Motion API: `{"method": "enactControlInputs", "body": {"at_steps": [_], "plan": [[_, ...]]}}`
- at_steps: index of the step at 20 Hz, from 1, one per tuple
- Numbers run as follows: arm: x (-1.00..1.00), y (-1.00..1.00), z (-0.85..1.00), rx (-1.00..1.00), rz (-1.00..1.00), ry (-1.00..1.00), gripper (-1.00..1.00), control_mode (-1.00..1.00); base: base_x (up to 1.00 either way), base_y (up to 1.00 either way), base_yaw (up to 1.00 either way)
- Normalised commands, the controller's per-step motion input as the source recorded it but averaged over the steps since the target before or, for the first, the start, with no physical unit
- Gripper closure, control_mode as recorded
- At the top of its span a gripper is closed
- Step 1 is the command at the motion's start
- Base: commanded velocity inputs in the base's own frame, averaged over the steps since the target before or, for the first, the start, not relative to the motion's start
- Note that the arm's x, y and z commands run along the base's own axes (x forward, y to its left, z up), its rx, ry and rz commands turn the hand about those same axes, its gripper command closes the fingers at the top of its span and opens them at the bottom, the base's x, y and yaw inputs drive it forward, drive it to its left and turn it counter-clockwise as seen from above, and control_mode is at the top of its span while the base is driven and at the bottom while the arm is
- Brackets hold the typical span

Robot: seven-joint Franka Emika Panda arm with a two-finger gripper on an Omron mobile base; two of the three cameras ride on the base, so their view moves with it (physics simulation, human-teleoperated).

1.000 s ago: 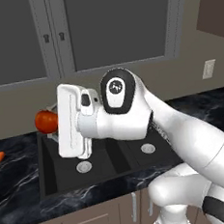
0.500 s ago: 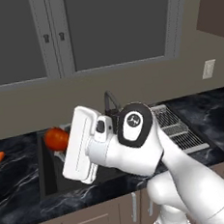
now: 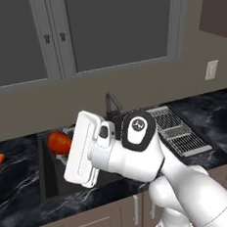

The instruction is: Turn on the sink faucet. Then move the tomato from the counter to the sink. Turn off the sink. Move the vegetable from the sink to the pot next to the stove. Finally move the pot to the front right burner.

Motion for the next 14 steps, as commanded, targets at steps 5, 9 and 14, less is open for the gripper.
{"method": "enactControlInputs", "body": {"at_steps": [5, 9, 14], "plan": [[-0.05, 0.00, 0.00, 0.00, -0.03, 0.00, 1.00, 1.00, -0.45, -0.03, -0.24], [0.00, 0.00, 0.00, 0.00, 0.00, 0.00, 1.00, 1.00, -0.70, -0.11, -0.37], [0.00, 0.00, 0.00, 0.00, 0.00, 0.00, 1.00, 1.00, -0.57, -0.41, -0.39]]}}
